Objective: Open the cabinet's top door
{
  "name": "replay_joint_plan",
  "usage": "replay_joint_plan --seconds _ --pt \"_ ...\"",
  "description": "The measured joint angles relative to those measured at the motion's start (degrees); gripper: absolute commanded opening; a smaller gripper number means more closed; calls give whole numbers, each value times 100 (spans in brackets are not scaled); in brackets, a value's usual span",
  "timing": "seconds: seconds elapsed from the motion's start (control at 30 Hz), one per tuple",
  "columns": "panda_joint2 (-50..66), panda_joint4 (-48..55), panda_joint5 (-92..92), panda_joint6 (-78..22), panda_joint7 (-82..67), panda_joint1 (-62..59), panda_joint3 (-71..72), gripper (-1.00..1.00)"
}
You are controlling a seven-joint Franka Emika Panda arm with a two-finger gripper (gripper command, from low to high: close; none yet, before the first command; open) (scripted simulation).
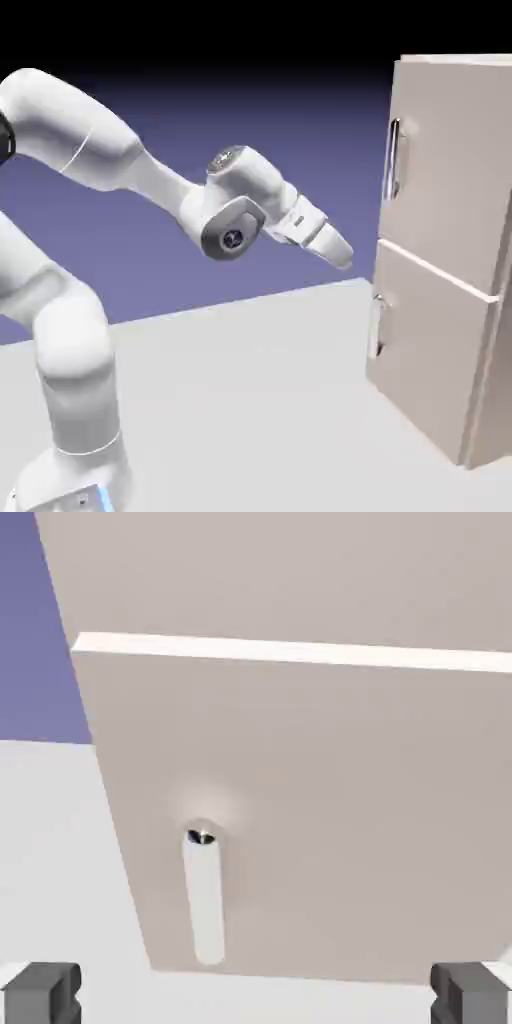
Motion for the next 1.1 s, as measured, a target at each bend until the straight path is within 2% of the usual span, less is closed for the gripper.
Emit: replay_joint_plan --seconds 1.1 --pt "-505 1691 8224 -510 -6345 -3049 2937 0"
